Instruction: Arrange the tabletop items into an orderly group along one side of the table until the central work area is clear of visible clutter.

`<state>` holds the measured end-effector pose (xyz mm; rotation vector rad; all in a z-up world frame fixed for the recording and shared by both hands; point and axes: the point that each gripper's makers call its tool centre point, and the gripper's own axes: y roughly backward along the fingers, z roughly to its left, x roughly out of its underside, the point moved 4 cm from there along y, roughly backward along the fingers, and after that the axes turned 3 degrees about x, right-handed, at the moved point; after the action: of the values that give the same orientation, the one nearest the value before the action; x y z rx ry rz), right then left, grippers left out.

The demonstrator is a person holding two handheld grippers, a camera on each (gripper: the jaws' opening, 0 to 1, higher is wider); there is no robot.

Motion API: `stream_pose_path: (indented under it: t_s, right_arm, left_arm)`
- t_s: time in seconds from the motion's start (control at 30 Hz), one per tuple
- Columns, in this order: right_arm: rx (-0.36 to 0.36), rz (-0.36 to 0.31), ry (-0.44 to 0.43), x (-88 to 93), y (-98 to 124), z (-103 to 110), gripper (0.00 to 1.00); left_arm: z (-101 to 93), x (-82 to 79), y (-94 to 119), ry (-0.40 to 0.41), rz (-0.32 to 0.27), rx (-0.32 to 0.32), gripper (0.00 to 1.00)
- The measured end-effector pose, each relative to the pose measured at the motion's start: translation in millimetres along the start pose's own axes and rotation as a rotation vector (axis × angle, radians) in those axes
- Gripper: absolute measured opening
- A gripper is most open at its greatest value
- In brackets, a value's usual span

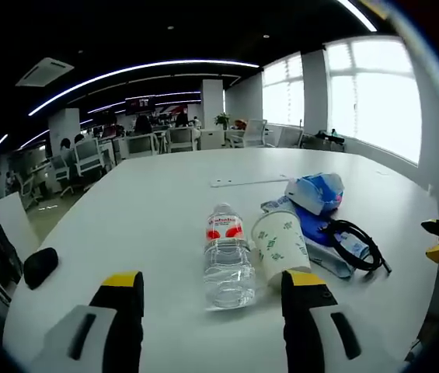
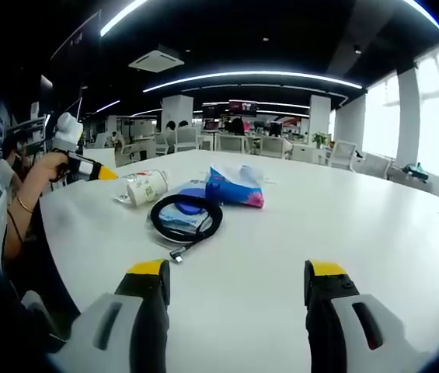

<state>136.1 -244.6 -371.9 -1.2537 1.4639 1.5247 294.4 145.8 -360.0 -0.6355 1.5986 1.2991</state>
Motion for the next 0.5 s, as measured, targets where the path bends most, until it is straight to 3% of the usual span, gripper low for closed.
stream_pose_path:
  t_s: [0.5]
  right_arm:
    - [-0.012, 0.022, 0.008, 5.0, -3, 4, 0.67]
  left_arm:
    - [-1.5, -5.6, -11, -0.045, 0.034, 0.023, 0.68]
